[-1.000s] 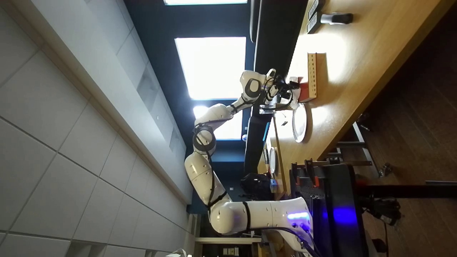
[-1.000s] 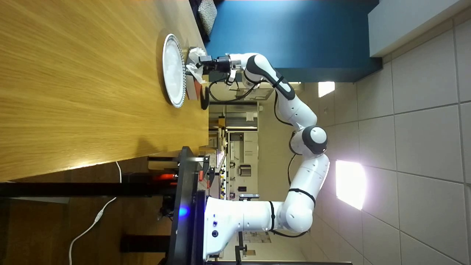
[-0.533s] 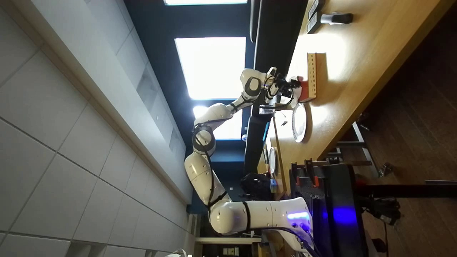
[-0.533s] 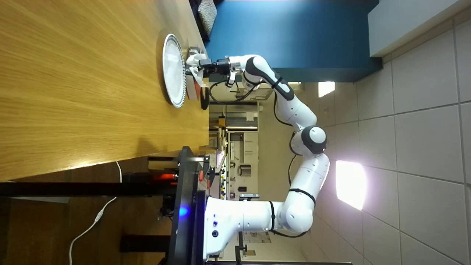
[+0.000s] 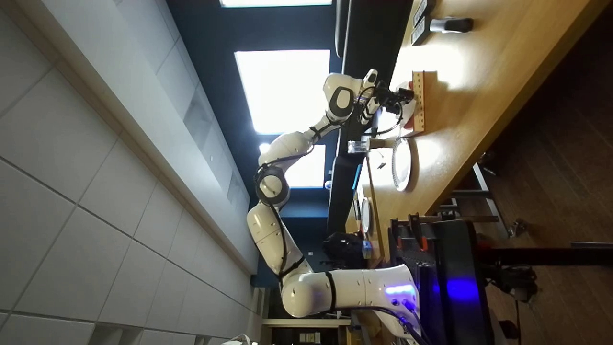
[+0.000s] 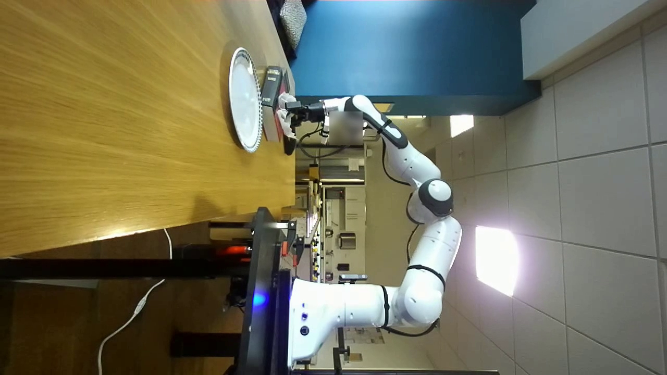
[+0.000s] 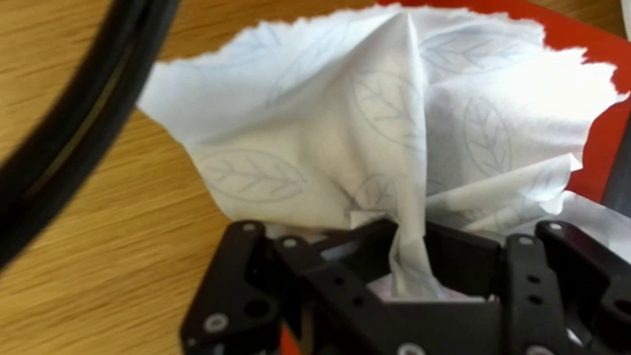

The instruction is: Use the tissue to wipe the cover of the book

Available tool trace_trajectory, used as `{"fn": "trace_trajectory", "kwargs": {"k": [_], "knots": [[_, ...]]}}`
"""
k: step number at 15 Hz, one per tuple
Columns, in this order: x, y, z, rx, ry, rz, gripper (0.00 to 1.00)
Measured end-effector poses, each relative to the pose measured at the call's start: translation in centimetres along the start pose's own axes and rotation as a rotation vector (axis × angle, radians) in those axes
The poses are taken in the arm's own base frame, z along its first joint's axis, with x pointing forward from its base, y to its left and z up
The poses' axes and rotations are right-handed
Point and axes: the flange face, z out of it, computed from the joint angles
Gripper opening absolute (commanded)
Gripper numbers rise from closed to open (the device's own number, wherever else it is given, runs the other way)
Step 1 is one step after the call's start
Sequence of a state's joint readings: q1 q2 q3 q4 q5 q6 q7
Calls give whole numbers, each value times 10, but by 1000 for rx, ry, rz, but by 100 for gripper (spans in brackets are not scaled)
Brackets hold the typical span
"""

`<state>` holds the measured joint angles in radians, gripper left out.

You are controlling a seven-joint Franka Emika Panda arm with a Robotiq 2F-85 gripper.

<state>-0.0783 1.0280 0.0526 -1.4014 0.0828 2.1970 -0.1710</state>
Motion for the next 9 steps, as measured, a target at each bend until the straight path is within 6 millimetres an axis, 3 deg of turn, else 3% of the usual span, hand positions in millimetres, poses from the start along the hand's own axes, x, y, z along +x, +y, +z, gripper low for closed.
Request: {"fn": "trace_trajectory", "kwargs": {"k": [4, 9], "knots": [[6, 2, -2, 3, -9, 1, 0], [20, -40, 1, -12, -28, -73, 0]]}}
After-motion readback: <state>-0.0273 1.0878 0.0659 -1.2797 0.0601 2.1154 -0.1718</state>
